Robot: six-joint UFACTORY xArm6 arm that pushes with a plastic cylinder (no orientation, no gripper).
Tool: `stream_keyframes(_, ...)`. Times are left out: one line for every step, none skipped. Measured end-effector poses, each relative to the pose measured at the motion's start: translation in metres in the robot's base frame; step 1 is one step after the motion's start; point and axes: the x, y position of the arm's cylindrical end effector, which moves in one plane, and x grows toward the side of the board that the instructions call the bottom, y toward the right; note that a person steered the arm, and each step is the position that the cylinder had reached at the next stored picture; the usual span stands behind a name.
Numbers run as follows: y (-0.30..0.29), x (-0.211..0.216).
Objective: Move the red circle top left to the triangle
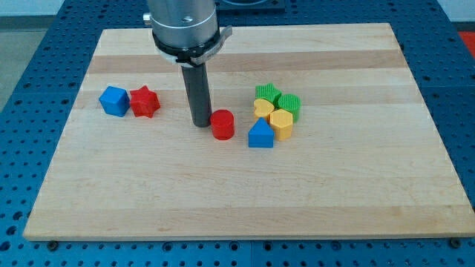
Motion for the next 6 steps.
stream_keyframes(-0.002,0.0)
stream_keyframes(-0.003,0.0)
stream_keyframes(-0.003,0.006)
stream_keyframes(-0.003,0.014)
stream_keyframes(0.0,0.014)
stream_keyframes(0.013,0.014)
